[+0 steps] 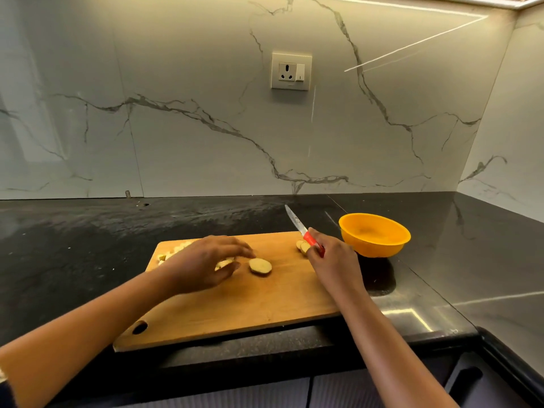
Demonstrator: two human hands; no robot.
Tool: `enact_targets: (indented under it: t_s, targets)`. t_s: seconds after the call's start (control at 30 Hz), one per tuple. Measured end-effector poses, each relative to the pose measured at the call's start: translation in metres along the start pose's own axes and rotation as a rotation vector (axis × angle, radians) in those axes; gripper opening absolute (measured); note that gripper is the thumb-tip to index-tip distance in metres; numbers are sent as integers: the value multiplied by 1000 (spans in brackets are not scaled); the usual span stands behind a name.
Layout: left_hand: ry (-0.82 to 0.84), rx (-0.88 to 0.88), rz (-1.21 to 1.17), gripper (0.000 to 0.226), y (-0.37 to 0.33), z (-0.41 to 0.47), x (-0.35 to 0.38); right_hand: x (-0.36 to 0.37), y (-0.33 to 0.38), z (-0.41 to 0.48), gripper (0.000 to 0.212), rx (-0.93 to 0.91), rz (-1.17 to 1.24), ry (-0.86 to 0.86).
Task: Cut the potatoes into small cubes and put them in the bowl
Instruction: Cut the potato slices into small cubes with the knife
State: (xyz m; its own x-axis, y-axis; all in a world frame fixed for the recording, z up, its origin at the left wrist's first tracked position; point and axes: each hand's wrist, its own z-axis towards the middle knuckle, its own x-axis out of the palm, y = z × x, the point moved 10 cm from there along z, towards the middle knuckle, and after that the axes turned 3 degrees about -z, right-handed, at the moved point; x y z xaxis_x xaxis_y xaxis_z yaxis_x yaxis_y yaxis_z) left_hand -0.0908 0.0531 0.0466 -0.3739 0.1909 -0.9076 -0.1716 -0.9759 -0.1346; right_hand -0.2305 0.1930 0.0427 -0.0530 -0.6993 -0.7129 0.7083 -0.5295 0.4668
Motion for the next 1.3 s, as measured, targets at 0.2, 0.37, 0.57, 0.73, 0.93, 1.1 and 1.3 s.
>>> enact_targets:
  t_s: [0.2, 0.37, 0.57, 0.73, 0.93, 1.1, 1.3]
  targets:
    - [-130, -71, -67, 33, 15, -64, -50, 1, 5, -2, 44, -30, 2, 11]
    - [-46, -135, -67, 32, 36, -89, -37, 6, 11, 0, 44, -37, -11, 43]
    - [-98, -199, -27, 28, 47, -70, -38, 5, 12, -2, 44, -22, -25, 65]
    - [-130, -218, -137, 30, 53, -74, -47, 5, 14, -5, 45, -28, -33, 86]
    - [-140, -188, -142, 30, 34, -68, -45, 10, 12, -7, 44, -13, -33, 142]
    - [220, -126, 28, 74, -6, -27, 16, 13, 15, -16, 45, -19, -36, 181]
    - [446, -154, 125, 71, 0, -11, 55, 12, 18, -30, 47, -55, -56, 200]
